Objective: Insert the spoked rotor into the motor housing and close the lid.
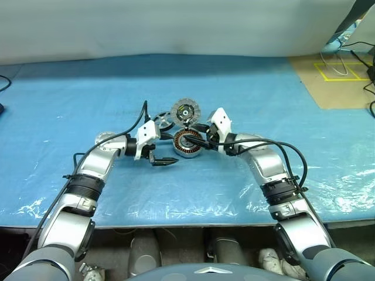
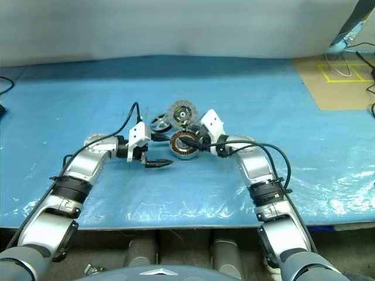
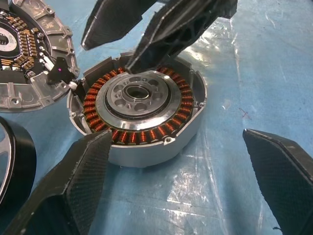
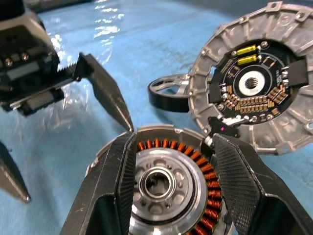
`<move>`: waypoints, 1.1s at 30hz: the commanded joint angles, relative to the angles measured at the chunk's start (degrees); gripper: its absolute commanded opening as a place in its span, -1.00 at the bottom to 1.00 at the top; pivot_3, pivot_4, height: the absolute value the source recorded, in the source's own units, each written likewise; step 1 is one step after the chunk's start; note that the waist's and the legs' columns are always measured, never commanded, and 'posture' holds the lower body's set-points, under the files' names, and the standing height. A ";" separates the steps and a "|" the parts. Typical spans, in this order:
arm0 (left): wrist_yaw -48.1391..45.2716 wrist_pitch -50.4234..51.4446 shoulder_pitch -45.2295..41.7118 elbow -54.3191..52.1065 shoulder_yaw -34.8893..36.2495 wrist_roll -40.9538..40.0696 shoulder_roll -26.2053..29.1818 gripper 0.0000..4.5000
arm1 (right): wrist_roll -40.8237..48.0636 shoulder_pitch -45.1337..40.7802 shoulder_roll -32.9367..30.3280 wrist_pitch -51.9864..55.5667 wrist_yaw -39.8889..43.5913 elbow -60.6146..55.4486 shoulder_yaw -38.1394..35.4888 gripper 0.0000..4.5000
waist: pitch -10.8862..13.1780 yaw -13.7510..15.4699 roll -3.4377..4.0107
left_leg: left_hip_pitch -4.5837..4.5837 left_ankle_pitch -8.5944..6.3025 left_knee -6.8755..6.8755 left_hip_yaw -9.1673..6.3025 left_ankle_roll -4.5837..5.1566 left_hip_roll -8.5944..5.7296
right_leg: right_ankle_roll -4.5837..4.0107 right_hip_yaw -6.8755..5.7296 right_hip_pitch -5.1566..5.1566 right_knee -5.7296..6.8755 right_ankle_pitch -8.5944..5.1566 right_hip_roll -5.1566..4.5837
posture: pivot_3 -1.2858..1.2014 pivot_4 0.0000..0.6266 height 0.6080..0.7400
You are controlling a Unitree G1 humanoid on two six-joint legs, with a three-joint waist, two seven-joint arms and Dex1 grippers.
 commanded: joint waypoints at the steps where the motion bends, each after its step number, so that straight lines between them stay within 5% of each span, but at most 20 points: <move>1: 0.01 -0.80 -1.06 -0.36 0.38 -0.33 0.21 1.00 | -1.52 0.25 0.53 -2.42 -1.62 0.57 0.60 -0.26 | 0.00 0.02 0.00 | 0.00 0.00 0.00 0.00 0.00 0.00 | 0.00 0.00 0.00 0.00 0.00 0.00 | 0.03 -0.52 1.00; 6: 0.14 -0.87 -1.14 -0.16 0.42 -0.31 0.15 1.00 | -1.14 0.82 1.83 -2.41 -1.90 1.55 0.67 -0.99 | 0.00 0.02 0.00 | -0.01 0.00 -0.01 0.00 0.00 -0.01 | 0.00 0.00 0.00 -0.02 0.00 0.00 | 0.03 -0.52 1.00; 14: 0.27 -1.53 -1.07 0.37 0.23 0.05 0.09 1.00 | -0.59 0.41 2.83 0.48 -1.49 2.46 0.84 -0.99 | 0.00 0.02 0.00 | -0.01 0.00 -0.01 0.00 0.00 -0.01 | 0.00 0.00 0.00 -0.02 0.00 0.00 | 0.03 -0.52 1.00; 25: 0.52 -1.99 -1.18 0.96 0.32 -0.07 -0.03 1.00 | -19.02 0.32 -1.76 -9.67 -8.03 18.67 13.43 -0.99 | -0.26 -0.06 -0.01 | 0.44 -0.01 0.01 0.03 -0.01 -0.04 | -0.01 0.08 0.34 -0.02 -0.02 -0.02 | 0.03 -0.52 1.00; 33: 0.56 -1.99 -1.28 1.07 0.32 -0.18 -0.29 1.00 | -15.07 2.68 -1.72 -10.11 -4.62 15.56 10.52 -0.99 | -0.92 0.03 -0.32 | 1.61 -0.06 -0.53 0.06 0.08 -0.43 | 0.41 0.16 1.44 -0.31 -0.31 -0.38 | 0.03 -0.52 1.00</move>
